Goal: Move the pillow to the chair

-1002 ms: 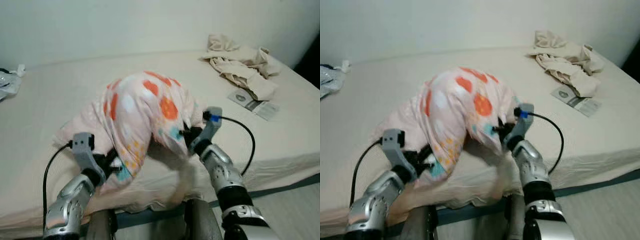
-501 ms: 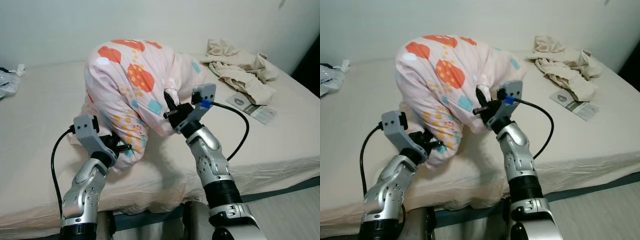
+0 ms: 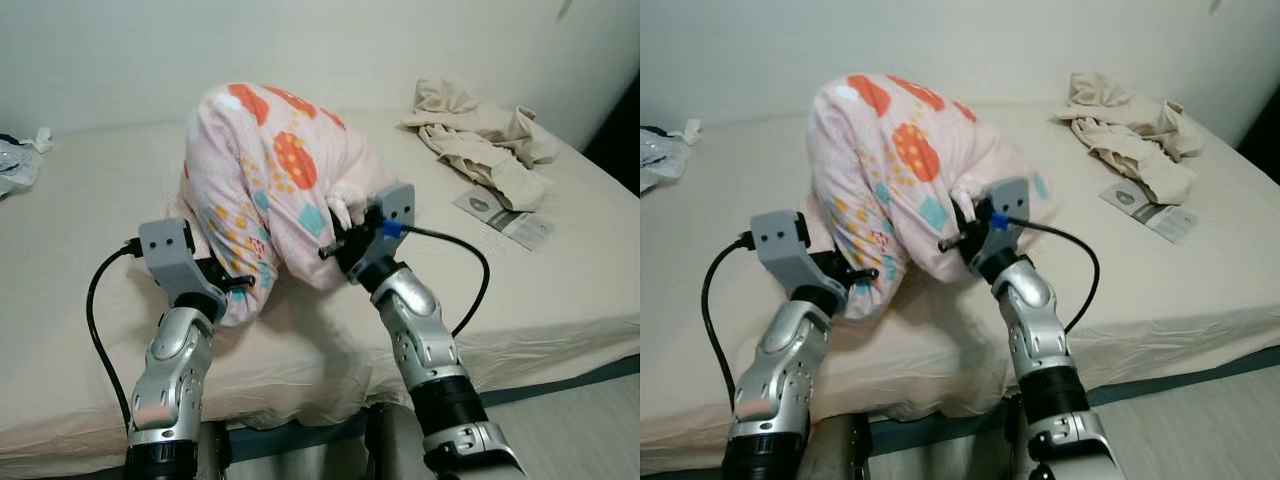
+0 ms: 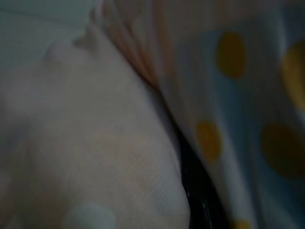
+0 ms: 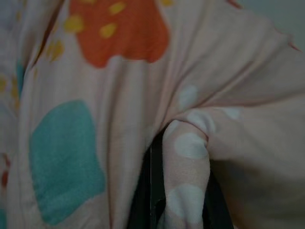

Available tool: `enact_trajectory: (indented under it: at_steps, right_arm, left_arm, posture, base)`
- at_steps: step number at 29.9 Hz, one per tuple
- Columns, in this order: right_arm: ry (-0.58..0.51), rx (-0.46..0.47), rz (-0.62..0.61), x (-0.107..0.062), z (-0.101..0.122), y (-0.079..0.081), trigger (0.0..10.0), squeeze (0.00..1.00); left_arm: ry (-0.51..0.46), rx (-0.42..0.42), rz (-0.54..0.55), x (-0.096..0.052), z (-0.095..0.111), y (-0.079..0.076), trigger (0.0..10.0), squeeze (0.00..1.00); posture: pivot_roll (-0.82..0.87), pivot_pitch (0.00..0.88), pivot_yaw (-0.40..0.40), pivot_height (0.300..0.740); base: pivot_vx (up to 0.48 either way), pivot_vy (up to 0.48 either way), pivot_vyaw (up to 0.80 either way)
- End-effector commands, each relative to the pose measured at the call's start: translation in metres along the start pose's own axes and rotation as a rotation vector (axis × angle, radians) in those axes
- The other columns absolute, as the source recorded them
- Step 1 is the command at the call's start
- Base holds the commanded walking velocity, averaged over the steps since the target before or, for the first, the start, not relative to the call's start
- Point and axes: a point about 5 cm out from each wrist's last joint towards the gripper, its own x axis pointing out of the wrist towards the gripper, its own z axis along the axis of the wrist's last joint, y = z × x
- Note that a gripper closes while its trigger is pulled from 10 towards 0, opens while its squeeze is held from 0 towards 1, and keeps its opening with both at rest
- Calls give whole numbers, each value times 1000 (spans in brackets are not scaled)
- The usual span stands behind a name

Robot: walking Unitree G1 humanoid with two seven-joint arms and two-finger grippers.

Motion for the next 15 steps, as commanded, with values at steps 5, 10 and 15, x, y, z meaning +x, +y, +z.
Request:
enact_trajectory:
  at_steps: [5,10,15]
  right_arm:
    - [6,-44,83,7,-1,17,10000,0]
    - [0,-47,81,7,1,15,10000,0]
    - [-12,-49,88,8,3,17,10000,0]
  left_arm:
    - [-95,30,-96,5,17,-22,10000,0]
    - [-109,68,-111,4,18,-24,10000,0]
    - [-86,72,-139,5,16,-28,10000,0]
  posture:
    - [61,68,-65,571]
    - [58,63,-64,571]
    - [58,58,-63,580]
  base:
    - [0,0,0]
    - [0,0,0]
    - [0,0,0]
